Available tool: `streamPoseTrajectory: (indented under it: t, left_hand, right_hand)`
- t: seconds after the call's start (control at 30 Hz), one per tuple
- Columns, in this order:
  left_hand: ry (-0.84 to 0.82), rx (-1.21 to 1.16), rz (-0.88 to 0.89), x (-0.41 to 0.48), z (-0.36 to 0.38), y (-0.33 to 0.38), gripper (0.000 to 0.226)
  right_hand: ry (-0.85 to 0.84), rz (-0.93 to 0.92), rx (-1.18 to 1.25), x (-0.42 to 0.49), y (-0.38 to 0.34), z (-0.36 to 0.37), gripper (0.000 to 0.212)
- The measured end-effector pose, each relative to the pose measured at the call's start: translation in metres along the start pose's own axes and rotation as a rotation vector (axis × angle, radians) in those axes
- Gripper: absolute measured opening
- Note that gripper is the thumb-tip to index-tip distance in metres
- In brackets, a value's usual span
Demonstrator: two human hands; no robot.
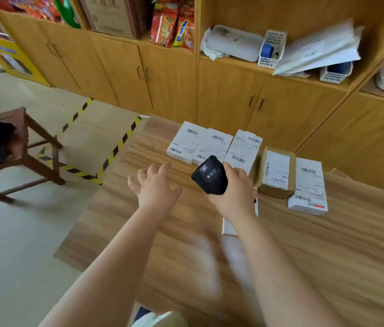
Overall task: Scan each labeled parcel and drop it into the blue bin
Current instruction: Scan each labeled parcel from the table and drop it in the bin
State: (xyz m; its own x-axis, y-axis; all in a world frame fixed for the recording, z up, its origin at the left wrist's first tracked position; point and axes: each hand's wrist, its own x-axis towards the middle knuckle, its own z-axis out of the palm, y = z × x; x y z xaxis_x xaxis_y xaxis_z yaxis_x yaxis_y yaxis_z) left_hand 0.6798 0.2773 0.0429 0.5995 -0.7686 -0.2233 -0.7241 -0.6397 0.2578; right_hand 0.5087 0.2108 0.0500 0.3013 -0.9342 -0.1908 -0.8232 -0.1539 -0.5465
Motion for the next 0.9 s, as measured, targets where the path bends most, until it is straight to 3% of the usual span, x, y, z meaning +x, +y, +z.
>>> streamPoseTrajectory:
  t: [0.2, 0.33, 0.47, 0.63, 0.77, 0.9]
  left_hand:
    - [-0.219, -0.025, 0.052, 0.123, 0.029, 0.005, 0.081]
    - [-0.368, 0.22, 0.231, 0.185, 0.063, 0.013, 0.074]
    - [-0.379, 0.321, 0.354, 0.196, 0.087, -0.003, 0.074]
    - [-0.295, 0.136, 0.376, 0.147, 0.097, -0.063, 0.072]
    - [-0.139, -0.15, 0.173, 0.119, 0.09, -0.097, 0.079]
    - [-0.259, -0.183, -0.076, 0.136, 0.074, -0.08, 0.137]
  right_hand:
    - [0.033, 0.159, -0.012, 0.078, -0.021, 0.049, 0.095]
    - [0.045, 0.239, -0.042, 0.116, -0.025, 0.076, 0.094]
    - [0.026, 0.294, -0.038, 0.122, -0.027, 0.095, 0.094]
    - [0.006, 0.323, 0.004, 0.099, -0.031, 0.109, 0.094]
    - [-0.015, 0.355, 0.029, 0.079, -0.033, 0.119, 0.095]
    - [-0.043, 0.366, -0.007, 0.068, -0.041, 0.124, 0.093]
